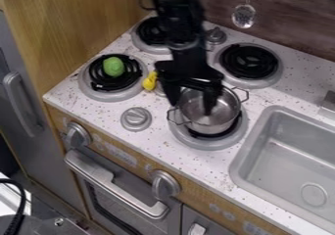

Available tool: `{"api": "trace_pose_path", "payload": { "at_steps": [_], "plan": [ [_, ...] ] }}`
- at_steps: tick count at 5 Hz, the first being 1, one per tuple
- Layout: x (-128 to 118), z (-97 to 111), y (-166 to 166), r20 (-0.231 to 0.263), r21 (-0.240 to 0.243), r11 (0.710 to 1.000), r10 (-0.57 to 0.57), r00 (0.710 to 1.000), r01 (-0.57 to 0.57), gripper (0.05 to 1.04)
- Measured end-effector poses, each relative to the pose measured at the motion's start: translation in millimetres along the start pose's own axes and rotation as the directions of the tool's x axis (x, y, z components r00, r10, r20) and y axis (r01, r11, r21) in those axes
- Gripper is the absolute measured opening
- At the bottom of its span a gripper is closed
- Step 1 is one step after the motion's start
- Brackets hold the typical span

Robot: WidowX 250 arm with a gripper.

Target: Move the silver pot in the upper right of the burner

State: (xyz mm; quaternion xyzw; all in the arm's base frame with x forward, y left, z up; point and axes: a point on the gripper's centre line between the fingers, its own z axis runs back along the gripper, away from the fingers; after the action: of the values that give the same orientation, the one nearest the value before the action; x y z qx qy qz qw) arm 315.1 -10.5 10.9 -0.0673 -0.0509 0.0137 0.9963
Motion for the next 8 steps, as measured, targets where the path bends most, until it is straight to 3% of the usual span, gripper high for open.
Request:
{"api": "trace_pose_path", "payload": {
  "at_steps": [2, 4, 6, 7, 8],
  "plan": [
    [22.3, -32.4, -25.2, 0.015, 0.055, 0.998, -0.036, 0.999, 0.035, 0.996],
    [32.3, -69.2, -11.5, -0.016, 0.106, 0.994, -0.012, 1.0, 0.014, 0.965],
    [27.6, -69.9, -5.6, 0.024, 0.122, 0.992, -0.037, 0.999, 0.034, 0.44],
    [28.6, -63.1, -10.1, 0.081, 0.12, 0.989, -0.098, 0.992, 0.088, 0.2],
    [46.8, -48.3, -25.3, 0.188, 0.096, 0.975, -0.216, 0.958, 0.201, 0.086]
  ]
}}
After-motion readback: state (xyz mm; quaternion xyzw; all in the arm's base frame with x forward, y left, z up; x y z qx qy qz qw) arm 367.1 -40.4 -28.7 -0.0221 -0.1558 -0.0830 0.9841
